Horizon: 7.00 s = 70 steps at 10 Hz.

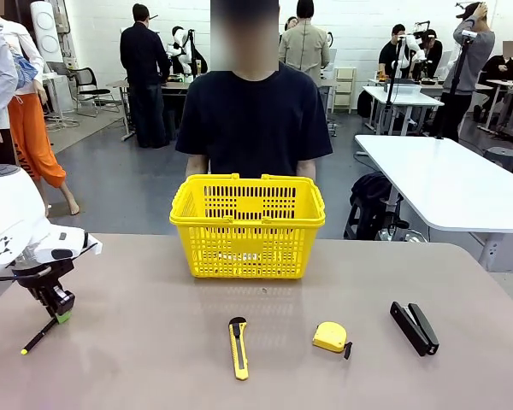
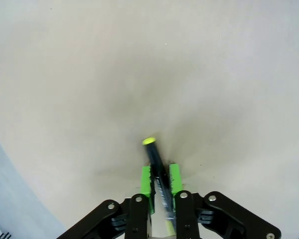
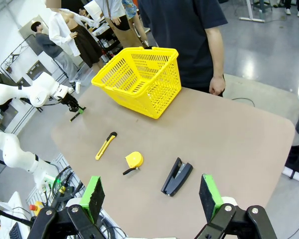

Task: Place the items the person wants into the basket.
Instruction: Pick up the item the person points to and place it in the Market Basket.

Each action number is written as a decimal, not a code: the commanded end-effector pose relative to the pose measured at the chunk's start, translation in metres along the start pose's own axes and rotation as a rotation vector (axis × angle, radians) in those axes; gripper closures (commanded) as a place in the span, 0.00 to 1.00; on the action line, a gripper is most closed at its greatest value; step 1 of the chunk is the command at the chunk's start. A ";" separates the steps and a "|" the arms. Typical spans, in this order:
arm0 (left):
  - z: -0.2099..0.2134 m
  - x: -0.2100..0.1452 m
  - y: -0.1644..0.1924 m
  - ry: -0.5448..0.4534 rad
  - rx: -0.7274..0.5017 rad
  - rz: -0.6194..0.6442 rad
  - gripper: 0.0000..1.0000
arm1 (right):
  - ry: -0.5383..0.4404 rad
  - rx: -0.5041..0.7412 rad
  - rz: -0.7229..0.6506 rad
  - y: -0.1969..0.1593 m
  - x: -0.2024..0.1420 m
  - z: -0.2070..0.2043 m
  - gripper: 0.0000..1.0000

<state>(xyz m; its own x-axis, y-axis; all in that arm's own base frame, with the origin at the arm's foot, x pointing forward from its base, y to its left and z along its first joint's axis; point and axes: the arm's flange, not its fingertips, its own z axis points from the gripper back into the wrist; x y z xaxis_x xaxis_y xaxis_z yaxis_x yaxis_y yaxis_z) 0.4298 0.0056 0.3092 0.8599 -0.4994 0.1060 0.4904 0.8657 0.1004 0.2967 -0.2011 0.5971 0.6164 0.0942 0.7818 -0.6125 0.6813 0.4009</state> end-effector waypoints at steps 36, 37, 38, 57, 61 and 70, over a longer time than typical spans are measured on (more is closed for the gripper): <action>0.378 0.190 -0.103 -0.067 0.005 -0.686 0.89 | -0.020 0.015 0.017 -0.001 0.001 0.000 0.00; 0.372 0.209 -0.124 -0.085 0.008 -0.760 0.89 | -0.020 0.015 0.017 -0.001 0.001 0.000 0.00; 0.364 0.228 -0.139 -0.098 0.005 -0.814 0.89 | -0.020 0.015 0.017 -0.001 0.001 0.000 0.00; 0.280 0.301 -0.199 -0.090 -0.040 -1.132 0.89 | -0.020 0.015 0.017 -0.001 0.001 0.000 0.00; 0.263 0.360 -0.200 -0.077 -0.147 -1.175 0.89 | -0.020 0.015 0.017 -0.001 0.001 0.000 0.00; 0.185 0.421 -0.193 -0.109 -0.165 -1.130 0.89 | -0.020 0.015 0.017 -0.001 0.001 0.000 0.00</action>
<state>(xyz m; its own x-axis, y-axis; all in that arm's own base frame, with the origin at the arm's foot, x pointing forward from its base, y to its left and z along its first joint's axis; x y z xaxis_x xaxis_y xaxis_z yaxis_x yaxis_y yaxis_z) 0.6527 -0.3664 0.5091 -0.0843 -0.9879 0.1300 0.9959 -0.0794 0.0426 0.2961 -0.2017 0.5975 0.6169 0.0937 0.7814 -0.6113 0.6824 0.4008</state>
